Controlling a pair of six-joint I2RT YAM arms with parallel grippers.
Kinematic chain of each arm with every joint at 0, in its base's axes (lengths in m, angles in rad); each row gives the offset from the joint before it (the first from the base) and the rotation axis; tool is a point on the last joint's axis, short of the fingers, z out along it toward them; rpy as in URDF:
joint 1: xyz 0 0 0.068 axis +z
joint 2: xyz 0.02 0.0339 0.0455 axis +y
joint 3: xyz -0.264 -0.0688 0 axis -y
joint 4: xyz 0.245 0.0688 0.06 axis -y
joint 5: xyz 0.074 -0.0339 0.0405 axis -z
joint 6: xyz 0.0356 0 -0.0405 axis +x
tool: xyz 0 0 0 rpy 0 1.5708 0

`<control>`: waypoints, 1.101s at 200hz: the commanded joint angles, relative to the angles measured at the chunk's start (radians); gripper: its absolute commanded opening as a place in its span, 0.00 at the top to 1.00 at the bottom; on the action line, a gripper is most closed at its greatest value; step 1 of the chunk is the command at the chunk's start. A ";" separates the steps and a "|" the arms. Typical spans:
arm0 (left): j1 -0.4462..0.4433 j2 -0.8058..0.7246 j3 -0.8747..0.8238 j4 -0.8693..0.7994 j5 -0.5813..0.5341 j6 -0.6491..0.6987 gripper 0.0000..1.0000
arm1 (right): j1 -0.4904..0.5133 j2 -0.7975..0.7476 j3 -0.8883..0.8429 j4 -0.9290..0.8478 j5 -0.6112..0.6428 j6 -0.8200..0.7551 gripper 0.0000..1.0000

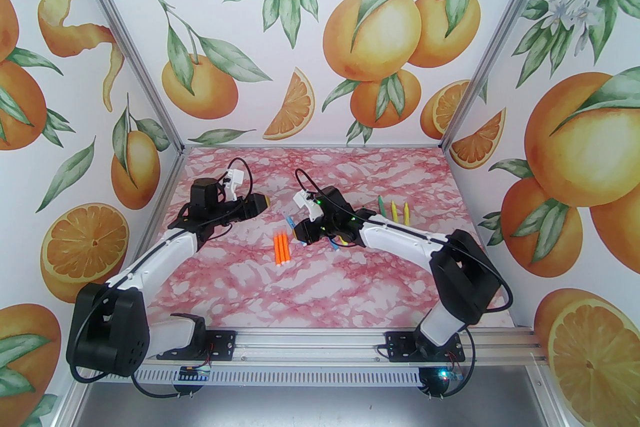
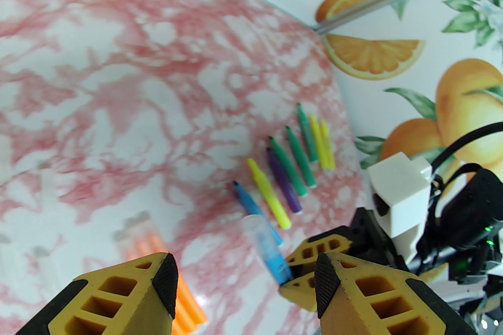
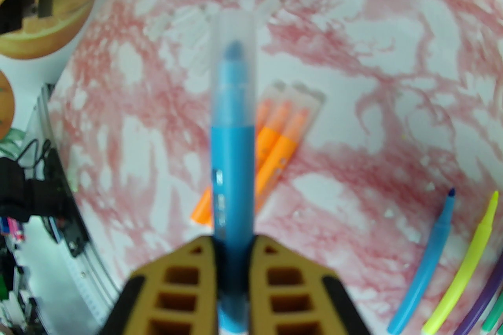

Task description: Open the pen caps

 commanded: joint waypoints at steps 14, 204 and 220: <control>-0.048 0.057 0.008 0.077 0.063 -0.045 0.41 | 0.003 -0.048 -0.016 0.066 -0.041 -0.014 0.95; -0.132 0.154 0.049 0.200 0.115 -0.147 0.88 | 0.003 -0.078 -0.047 0.066 -0.017 -0.030 0.81; -0.132 0.152 0.050 0.198 0.114 -0.147 0.92 | 0.001 -0.075 -0.048 0.070 -0.020 -0.031 0.75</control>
